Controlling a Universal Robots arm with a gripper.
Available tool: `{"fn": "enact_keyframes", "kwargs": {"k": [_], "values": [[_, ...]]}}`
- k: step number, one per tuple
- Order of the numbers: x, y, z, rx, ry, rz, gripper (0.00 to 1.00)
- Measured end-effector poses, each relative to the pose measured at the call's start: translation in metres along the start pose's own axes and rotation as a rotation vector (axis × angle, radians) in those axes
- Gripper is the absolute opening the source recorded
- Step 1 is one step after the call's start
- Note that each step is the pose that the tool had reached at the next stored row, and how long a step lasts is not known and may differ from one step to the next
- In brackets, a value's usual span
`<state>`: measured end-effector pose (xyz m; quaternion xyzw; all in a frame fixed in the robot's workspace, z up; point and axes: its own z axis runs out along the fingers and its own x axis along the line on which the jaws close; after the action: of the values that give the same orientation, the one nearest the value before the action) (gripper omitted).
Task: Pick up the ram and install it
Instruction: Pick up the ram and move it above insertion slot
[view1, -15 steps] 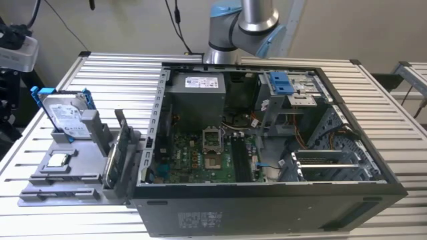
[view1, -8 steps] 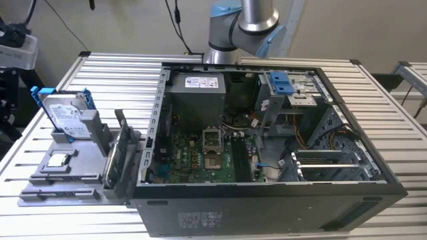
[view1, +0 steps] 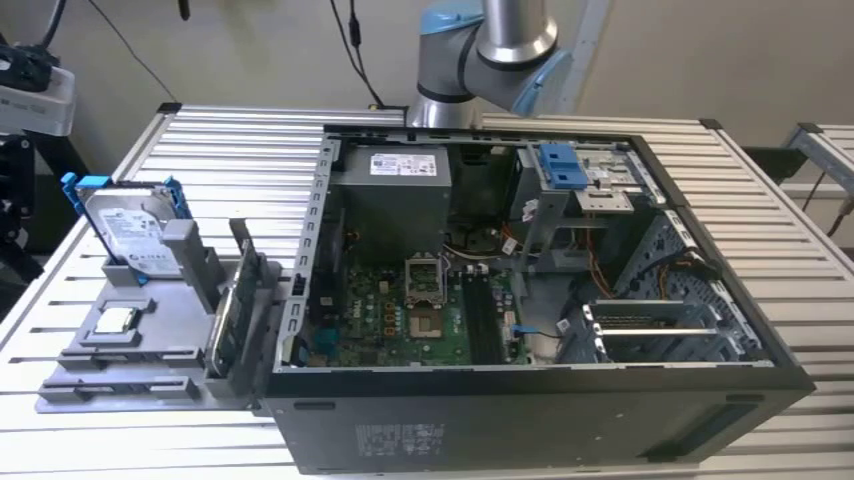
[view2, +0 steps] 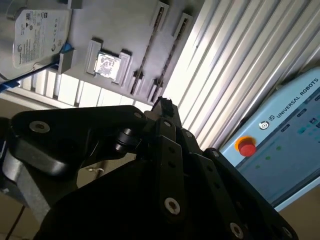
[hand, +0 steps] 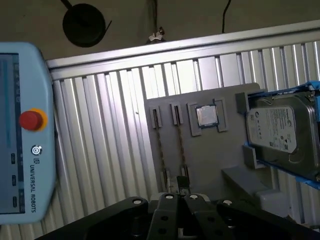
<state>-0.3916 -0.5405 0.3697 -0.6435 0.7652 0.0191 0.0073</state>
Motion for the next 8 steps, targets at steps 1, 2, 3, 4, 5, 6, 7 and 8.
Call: {"fn": "enact_keyframes", "kwargs": {"k": [1,2,3,4,5,6,7,8], "values": [[0.0,0.0,0.0,0.0,0.0,0.0,0.11],[0.0,0.0,0.0,0.0,0.0,0.0,0.11],[0.0,0.0,0.0,0.0,0.0,0.0,0.11],[0.0,0.0,0.0,0.0,0.0,0.0,0.11],[0.0,0.0,0.0,-0.0001,0.0,0.0,0.11],[0.0,0.0,0.0,0.0,0.0,0.0,0.11],[0.0,0.0,0.0,0.0,-0.0001,0.0,0.12],[0.0,0.0,0.0,0.0,-0.0001,0.0,0.17]]}}
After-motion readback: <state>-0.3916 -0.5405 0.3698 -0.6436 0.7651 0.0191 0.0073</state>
